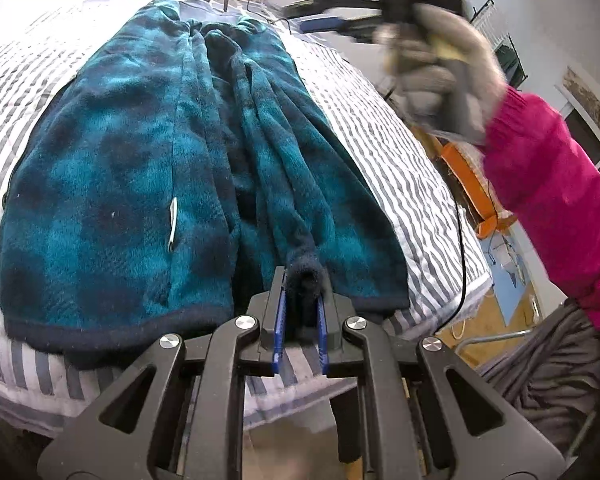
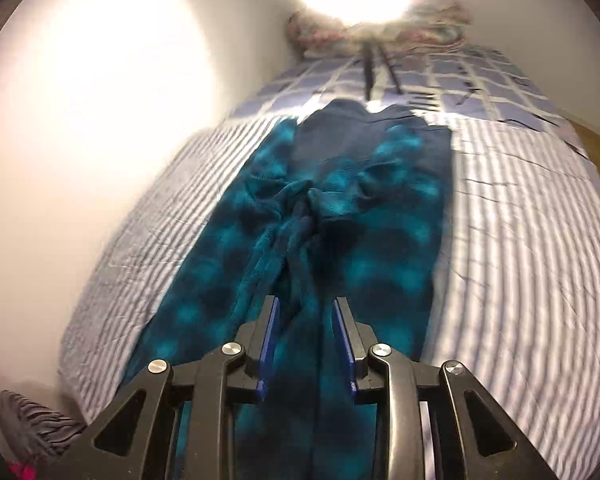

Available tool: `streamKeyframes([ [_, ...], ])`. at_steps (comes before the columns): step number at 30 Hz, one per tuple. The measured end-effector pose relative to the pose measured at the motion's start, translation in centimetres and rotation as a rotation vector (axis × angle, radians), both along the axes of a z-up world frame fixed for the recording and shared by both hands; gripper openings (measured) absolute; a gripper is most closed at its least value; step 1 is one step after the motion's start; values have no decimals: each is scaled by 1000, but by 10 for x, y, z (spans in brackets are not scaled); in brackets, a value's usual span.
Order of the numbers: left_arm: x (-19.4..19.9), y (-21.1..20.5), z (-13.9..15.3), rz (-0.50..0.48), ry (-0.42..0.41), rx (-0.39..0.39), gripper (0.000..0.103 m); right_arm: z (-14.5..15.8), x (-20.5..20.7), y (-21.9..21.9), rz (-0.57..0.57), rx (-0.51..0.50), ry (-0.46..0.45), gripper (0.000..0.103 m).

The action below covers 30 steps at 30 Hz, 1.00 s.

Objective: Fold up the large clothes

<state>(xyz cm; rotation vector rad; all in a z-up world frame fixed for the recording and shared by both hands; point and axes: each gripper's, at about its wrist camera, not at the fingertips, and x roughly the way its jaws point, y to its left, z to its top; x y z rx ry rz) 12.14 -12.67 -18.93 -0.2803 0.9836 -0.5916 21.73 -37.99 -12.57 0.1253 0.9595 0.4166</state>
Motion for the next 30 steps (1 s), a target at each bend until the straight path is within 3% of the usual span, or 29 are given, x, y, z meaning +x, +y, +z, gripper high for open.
streamKeyframes([
  [4,-10,7,10,-33,-12,17,21,-7,-40,-7,19,-26,16,29],
  [10,-26,36,37,-11,-53,30,22,-63,-62,28,49,-39,95,26],
  [12,-27,46,44,15,-61,33,22,-87,-72,54,111,6,168,26],
  [13,-25,53,48,37,-64,35,23,-92,-83,68,163,-15,161,29],
  [15,-20,61,50,63,-53,30,33,-83,-97,80,229,-64,104,35],
  [16,-15,63,50,76,-41,24,41,-75,-97,74,246,-16,111,34],
  [18,-4,59,47,74,-27,16,45,-59,-92,51,212,101,129,32],
  [22,18,30,34,26,-11,32,45,-39,-75,0,15,119,65,46],
  [25,28,10,22,7,-5,67,43,-61,-54,-33,-139,91,111,46],
  [27,29,-2,14,-22,3,105,36,-79,-45,-42,-170,101,162,46],
  [28,28,-6,9,-39,7,127,31,-89,-40,-44,-168,129,193,43],
  [29,27,-9,4,-50,10,147,29,-94,-39,-43,-162,142,202,30],
  [30,25,-12,-3,-60,17,165,28,-97,-36,-39,-151,136,200,25],
])
